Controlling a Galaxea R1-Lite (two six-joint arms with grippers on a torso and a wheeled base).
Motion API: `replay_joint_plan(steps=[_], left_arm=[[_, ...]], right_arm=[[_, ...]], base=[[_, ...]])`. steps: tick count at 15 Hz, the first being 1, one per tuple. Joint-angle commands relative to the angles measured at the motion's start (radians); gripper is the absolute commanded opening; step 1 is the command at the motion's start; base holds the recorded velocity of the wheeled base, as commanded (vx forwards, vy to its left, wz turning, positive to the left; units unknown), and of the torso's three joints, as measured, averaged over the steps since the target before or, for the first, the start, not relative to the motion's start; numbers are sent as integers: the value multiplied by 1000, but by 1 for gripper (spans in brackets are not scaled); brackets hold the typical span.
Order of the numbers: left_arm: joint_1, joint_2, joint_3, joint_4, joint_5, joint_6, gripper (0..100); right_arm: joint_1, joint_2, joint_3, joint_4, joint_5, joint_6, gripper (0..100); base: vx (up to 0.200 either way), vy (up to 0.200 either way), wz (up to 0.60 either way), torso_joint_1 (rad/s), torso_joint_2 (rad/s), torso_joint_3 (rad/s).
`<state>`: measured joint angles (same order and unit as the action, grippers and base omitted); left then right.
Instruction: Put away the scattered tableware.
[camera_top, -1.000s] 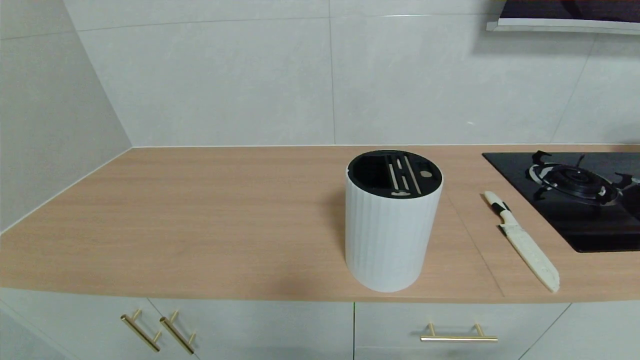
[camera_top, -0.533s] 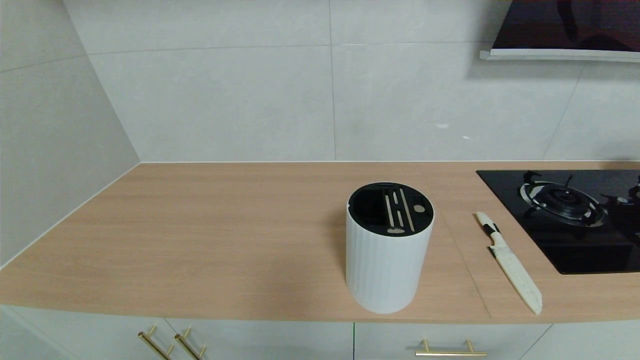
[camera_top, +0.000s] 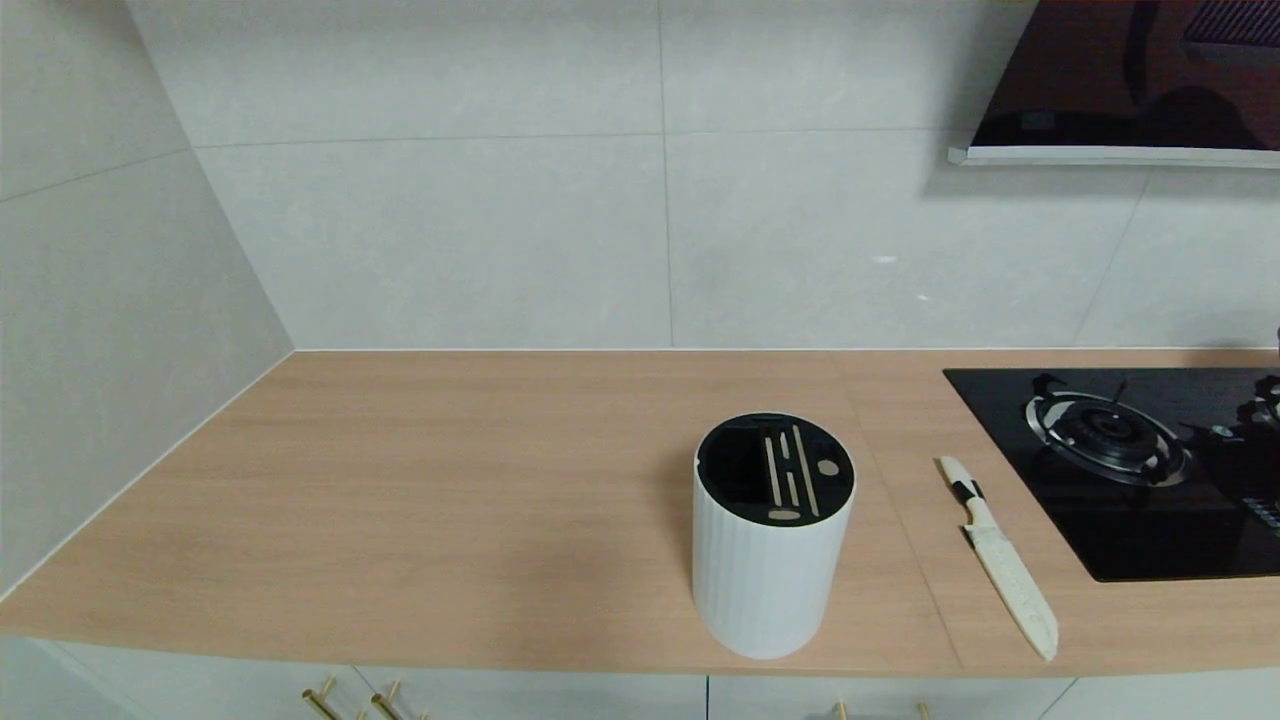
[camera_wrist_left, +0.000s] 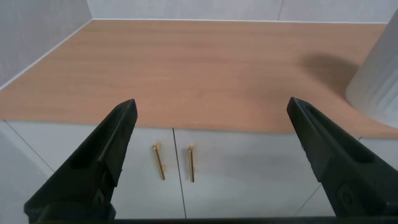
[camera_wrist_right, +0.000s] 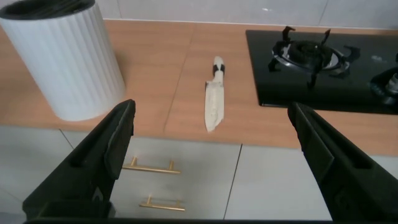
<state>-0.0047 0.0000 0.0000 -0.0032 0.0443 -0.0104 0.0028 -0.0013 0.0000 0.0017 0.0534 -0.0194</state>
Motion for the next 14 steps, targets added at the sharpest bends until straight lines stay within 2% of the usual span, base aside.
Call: replay_joint_plan(steps=[1,14], left_arm=[[0,0,0,0,0,1,100],[0,0,0,0,0,0,100]], right_arm=[[0,1,0,0,0,-1,100],[0,1,0,0,-1,-1,100]], base=[[0,0,0,61,-119,-61],[0,0,-46,2,-3,-1]])
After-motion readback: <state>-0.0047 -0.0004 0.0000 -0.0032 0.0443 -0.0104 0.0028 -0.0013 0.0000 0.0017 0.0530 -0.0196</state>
